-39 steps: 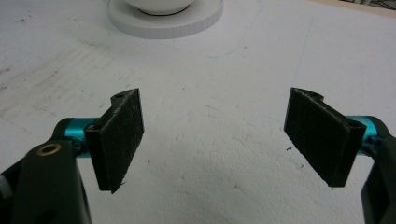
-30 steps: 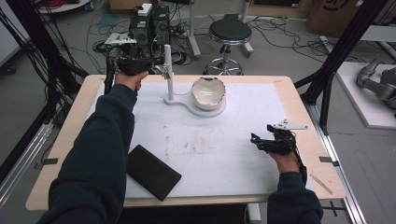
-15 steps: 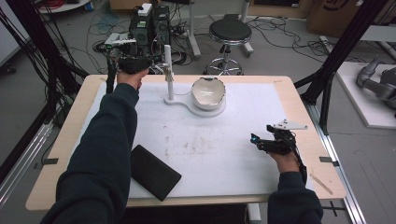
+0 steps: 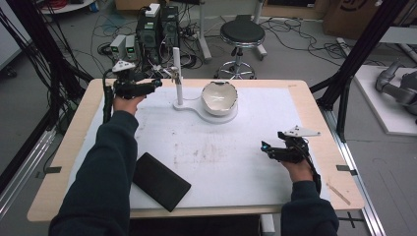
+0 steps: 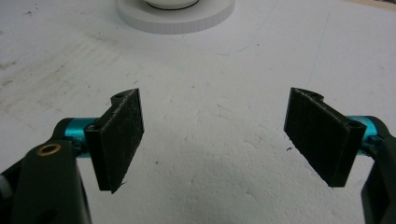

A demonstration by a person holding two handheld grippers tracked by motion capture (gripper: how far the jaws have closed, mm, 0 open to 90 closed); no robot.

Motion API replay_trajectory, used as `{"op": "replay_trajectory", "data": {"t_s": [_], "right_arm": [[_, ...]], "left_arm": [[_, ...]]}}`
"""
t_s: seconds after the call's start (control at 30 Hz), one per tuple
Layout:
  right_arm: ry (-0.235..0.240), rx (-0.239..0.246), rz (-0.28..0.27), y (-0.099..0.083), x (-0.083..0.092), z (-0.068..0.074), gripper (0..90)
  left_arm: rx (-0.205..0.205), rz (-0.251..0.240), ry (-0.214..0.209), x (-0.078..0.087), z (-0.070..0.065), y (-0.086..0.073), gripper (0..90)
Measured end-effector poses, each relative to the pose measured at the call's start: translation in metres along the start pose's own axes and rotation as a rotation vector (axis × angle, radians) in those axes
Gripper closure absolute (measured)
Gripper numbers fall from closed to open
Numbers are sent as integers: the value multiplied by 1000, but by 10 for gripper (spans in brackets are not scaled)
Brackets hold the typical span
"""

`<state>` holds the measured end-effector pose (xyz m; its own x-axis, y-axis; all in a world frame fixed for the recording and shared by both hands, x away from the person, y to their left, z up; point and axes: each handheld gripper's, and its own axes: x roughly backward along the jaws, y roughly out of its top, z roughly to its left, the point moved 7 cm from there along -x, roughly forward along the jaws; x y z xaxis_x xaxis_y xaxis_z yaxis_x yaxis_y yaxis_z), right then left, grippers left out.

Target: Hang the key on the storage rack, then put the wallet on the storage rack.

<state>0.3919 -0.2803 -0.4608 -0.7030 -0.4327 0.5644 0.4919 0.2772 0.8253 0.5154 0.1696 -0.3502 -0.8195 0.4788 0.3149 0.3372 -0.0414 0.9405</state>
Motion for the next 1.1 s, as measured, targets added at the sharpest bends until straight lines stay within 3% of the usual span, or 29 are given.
{"op": "replay_trajectory", "data": {"t_s": [0.03, 0.17, 0.6, 0.87, 1.1], "right_arm": [[5, 5, -3, 1, -1, 2, 200], [7, 17, -4, 3, -2, 5, 200], [7, 22, -3, 1, 1, 8, 201], [3, 24, -5, 1, 2, 7, 200], [1, 19, -2, -1, 4, 8, 200]], "left_arm": [[-6, -16, 2, 9, 0, -10, 199], [-8, -32, -3, 26, 0, -25, 194], [-15, -74, -4, 62, -2, -37, 194], [-27, -49, -33, 70, -9, -52, 194], [17, -13, -63, 75, -9, -68, 198]]}}
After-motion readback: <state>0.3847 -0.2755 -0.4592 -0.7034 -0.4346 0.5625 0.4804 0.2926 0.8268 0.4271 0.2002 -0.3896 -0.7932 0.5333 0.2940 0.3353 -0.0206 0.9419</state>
